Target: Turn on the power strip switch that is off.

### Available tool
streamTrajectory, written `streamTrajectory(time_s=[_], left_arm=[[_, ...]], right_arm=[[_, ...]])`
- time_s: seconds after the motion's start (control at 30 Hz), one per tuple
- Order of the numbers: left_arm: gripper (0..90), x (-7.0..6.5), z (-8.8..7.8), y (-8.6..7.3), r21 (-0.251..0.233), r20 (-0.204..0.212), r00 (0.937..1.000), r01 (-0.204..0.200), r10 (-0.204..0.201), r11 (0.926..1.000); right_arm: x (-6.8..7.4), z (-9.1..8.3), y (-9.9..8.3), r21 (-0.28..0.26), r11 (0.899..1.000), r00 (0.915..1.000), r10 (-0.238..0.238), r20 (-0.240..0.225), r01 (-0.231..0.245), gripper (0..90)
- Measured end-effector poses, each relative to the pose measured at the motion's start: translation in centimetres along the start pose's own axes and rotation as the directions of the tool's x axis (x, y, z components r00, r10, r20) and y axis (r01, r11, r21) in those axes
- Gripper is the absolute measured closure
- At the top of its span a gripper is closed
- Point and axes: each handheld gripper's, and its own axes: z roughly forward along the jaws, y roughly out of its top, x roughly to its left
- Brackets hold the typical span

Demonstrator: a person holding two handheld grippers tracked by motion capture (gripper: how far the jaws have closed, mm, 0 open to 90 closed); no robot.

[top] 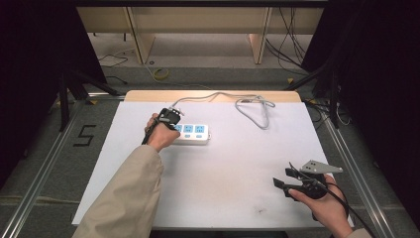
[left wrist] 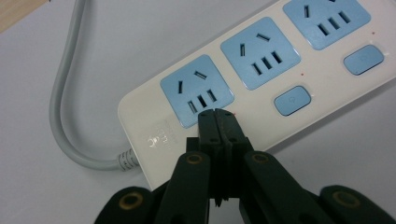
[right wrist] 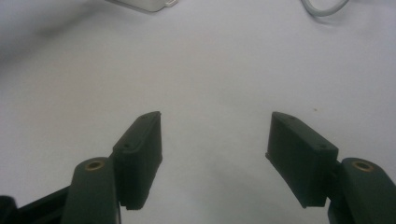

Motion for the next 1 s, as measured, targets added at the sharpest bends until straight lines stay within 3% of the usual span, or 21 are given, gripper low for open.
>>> streamTrajectory(time_s=[0.27,0.8,1.0], left_arm=[[89.8,0.0,-0.7,0.2,-0.064,-0.003,1.0000,0.009,-0.009,0.9979],[89.6,0.3,-1.3,-0.2,-0.088,0.012,0.9996,0.026,-0.025,0.9958],[89.3,0.5,-1.8,-0.8,-0.106,0.035,0.9987,0.040,-0.036,0.9935]], right_arm=[[0.0,0.0,0.0,-0.001,1.000,1.0000,0.000,0.001,0.000,35.7],[0.0,0.0,0.0,0.000,1.000,1.0000,-0.001,0.000,0.001,35.7],[0.0,0.0,0.0,-0.001,1.000,1.0000,-0.003,-0.001,0.003,35.7]])
